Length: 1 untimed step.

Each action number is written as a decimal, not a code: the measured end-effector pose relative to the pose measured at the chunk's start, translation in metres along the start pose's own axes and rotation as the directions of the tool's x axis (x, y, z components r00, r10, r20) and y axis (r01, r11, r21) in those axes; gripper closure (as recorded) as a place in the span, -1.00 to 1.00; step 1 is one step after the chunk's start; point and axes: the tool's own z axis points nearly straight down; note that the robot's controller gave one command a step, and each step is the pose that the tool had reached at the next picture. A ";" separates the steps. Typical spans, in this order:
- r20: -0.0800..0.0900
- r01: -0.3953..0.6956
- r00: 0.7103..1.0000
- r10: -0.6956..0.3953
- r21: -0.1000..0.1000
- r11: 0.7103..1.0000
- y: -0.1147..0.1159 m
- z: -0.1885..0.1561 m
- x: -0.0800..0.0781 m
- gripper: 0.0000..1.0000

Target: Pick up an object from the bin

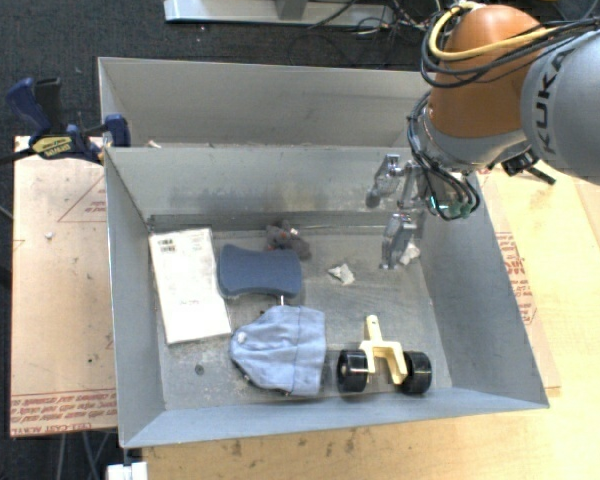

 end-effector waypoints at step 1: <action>0.008 0.001 1.000 -0.001 0.001 1.000 0.000 -0.005 -0.001 -1.00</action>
Offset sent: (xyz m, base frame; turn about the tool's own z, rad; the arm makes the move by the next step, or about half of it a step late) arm -0.0407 0.0209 -0.1304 -0.0496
